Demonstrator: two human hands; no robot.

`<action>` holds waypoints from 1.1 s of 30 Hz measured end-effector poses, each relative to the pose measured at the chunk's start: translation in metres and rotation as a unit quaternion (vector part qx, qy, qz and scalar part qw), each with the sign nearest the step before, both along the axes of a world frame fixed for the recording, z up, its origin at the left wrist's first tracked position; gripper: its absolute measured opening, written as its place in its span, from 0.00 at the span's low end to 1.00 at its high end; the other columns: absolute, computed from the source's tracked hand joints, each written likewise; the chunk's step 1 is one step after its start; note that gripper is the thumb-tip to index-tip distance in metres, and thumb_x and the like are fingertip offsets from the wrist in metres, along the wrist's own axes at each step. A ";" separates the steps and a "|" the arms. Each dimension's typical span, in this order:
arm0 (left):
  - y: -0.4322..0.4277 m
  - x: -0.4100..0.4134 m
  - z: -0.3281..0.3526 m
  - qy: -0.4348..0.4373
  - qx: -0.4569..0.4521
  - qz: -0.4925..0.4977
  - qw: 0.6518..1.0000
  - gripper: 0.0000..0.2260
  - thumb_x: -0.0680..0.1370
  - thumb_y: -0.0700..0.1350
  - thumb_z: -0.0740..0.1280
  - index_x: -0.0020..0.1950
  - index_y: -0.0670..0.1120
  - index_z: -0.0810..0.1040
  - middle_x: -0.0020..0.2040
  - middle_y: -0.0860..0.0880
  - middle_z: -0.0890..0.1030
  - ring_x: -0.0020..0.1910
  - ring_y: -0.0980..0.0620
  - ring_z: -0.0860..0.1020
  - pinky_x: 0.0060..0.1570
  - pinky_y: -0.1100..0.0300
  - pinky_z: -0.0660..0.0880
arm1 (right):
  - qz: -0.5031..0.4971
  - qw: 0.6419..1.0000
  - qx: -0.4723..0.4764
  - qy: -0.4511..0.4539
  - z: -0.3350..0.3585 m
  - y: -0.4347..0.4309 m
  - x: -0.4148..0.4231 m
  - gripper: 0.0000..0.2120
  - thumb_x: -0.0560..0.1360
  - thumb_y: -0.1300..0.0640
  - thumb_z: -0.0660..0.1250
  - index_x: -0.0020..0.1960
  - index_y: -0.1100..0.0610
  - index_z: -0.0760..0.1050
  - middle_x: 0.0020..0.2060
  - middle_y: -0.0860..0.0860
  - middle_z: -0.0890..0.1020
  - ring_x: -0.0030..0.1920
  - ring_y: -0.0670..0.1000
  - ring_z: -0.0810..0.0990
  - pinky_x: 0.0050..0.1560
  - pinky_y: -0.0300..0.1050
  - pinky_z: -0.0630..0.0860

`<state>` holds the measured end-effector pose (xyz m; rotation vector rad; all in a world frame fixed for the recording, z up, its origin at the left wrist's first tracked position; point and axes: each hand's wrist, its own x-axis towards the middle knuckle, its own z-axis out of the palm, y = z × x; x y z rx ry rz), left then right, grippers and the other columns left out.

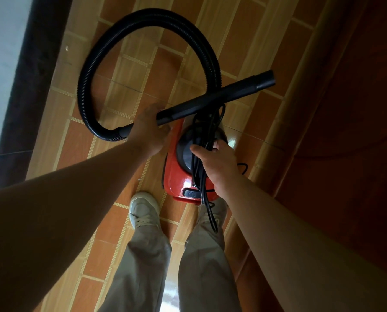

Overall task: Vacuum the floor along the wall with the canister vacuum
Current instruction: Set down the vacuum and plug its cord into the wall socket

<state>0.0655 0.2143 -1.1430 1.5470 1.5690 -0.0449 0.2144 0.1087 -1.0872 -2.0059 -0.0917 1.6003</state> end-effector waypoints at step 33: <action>-0.090 0.031 0.071 -0.160 -0.172 0.126 0.964 0.09 0.84 0.47 0.62 0.63 0.52 0.77 0.56 0.58 0.79 0.56 0.58 0.79 0.49 0.66 0.73 | 0.167 0.983 -0.012 -0.071 0.023 -0.090 -0.007 0.12 0.78 0.48 0.72 0.57 0.53 0.77 0.49 0.47 0.84 0.50 0.45 0.83 0.51 0.43 0.81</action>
